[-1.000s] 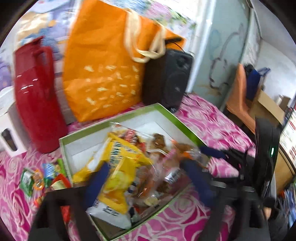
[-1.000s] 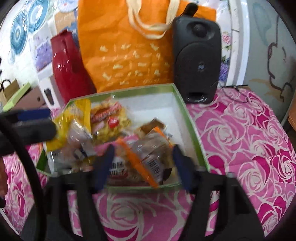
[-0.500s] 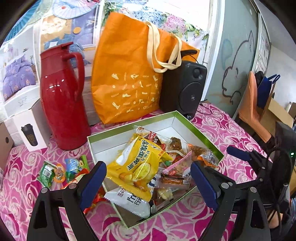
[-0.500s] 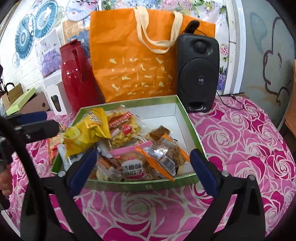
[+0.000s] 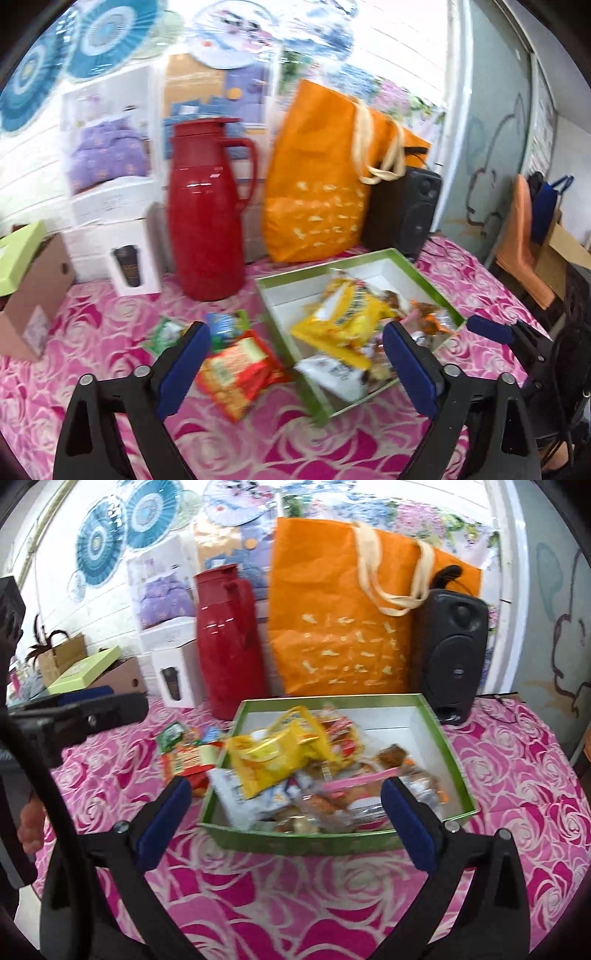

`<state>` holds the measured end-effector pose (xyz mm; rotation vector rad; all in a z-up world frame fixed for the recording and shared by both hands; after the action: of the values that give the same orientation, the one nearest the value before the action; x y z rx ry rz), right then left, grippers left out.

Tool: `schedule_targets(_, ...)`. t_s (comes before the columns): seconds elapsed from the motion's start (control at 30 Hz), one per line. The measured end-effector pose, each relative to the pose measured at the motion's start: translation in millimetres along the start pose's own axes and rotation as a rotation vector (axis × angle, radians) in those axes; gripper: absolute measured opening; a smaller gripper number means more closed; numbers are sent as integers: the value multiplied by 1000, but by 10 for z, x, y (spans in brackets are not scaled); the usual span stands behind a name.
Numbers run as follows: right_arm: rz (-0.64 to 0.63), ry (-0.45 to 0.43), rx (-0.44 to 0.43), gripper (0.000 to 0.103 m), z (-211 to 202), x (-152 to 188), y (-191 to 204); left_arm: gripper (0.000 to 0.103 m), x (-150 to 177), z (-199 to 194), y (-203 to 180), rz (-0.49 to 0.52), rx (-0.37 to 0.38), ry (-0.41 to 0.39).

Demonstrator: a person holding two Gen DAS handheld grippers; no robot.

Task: Organize snacks
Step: 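Withdraw both grippers from the box toward the red chip bag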

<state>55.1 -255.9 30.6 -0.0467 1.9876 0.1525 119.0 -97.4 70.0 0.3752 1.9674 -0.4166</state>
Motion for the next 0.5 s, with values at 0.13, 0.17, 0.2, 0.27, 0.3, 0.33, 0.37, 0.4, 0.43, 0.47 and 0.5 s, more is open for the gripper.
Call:
schedule_targets(0.13,-15,48,-79,102,147,99,394,103,103,-177,520,-46,-112,-13)
schedule_targets(0.17,-17,62,-99,102,192,123,492,103,134,-205,612,-58,-126,-10)
schedule_targets(0.2,-17,72,-114,102,219,137,562,103,181,-229,741,-78,-142,1)
schedule_targets(0.27,-30,96,-160,102,306,185,779,103,270,-265,929,-113,-163,16)
schedule_targets(0.3,-42,107,-173,102,348,204,865,103,325,-283,1036,-132,-174,25)
schedule_targets(0.33,-60,122,-185,102,407,225,977,103,366,-294,1117,-144,-178,33)
schedule_targets(0.37,-71,132,-194,102,460,240,1057,103,411,-311,1177,-151,-182,39)
schedule_targets(0.4,-76,137,-199,102,488,254,1102,103,458,-325,1245,-157,-189,43)
schedule_targets(0.43,-83,147,-201,102,546,268,1165,103,494,-338,1291,-162,-195,47)
schedule_targets(0.47,-87,161,-202,102,632,281,1235,103,528,-346,1349,-169,-200,52)
schedule_targets(0.5,-87,167,-201,102,677,292,1265,103,555,-350,1406,-180,-200,56)
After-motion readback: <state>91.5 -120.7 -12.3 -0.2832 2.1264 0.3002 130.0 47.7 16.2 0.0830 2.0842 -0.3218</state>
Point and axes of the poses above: each gripper's, at about its wrist camera, not at the fingertips, and z roughly the way its jaws point, y to its left, x to its underside, the point moved 3 cm from there along z, roughly the way its jaws point, and after that the axes turned 11 degrees about -y, right-handed, at the moved point
